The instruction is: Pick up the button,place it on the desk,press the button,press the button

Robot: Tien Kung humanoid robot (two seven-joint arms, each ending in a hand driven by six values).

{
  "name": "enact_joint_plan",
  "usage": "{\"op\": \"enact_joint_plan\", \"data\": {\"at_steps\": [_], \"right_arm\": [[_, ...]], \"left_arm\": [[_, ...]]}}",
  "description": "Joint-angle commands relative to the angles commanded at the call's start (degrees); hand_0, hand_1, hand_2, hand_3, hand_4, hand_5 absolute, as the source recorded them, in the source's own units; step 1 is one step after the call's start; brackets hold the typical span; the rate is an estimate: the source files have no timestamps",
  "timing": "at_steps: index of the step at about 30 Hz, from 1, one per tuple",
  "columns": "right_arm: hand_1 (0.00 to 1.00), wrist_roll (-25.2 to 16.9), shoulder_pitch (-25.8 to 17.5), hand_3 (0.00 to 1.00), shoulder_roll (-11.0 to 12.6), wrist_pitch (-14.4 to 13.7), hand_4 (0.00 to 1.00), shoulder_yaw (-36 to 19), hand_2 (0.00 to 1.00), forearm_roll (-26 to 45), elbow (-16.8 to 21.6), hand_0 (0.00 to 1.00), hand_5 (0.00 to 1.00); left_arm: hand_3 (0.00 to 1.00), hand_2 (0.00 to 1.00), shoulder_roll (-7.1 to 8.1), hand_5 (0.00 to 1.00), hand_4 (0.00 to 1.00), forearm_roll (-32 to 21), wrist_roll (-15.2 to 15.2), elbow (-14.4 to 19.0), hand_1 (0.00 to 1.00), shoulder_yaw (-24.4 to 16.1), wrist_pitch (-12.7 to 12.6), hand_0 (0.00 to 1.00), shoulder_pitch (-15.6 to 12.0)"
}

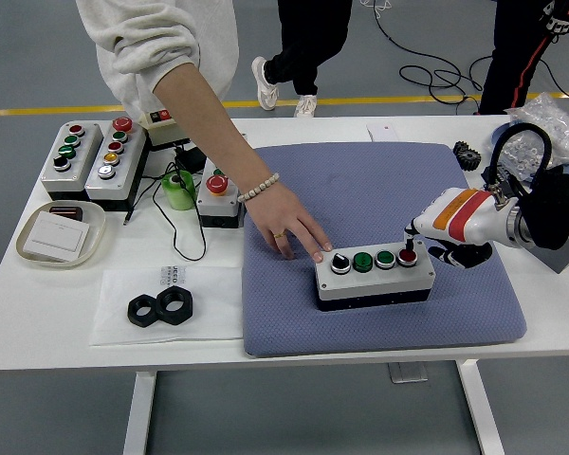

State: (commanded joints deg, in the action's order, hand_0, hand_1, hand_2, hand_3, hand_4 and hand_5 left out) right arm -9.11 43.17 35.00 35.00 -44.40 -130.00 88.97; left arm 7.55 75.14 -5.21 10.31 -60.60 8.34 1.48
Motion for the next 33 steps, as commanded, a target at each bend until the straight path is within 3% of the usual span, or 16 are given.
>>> {"op": "enact_joint_plan", "data": {"at_steps": [33], "right_arm": [[0.087,0.4,-2.3,0.710,-2.6,-1.0,0.403,0.1,0.104,0.0,-1.3,0.264,0.002]], "left_arm": [[0.922,0.981,-0.35,0.998,0.601,-2.6,0.5,0.0,0.912,2.8,-0.1,0.742,1.4]]}}
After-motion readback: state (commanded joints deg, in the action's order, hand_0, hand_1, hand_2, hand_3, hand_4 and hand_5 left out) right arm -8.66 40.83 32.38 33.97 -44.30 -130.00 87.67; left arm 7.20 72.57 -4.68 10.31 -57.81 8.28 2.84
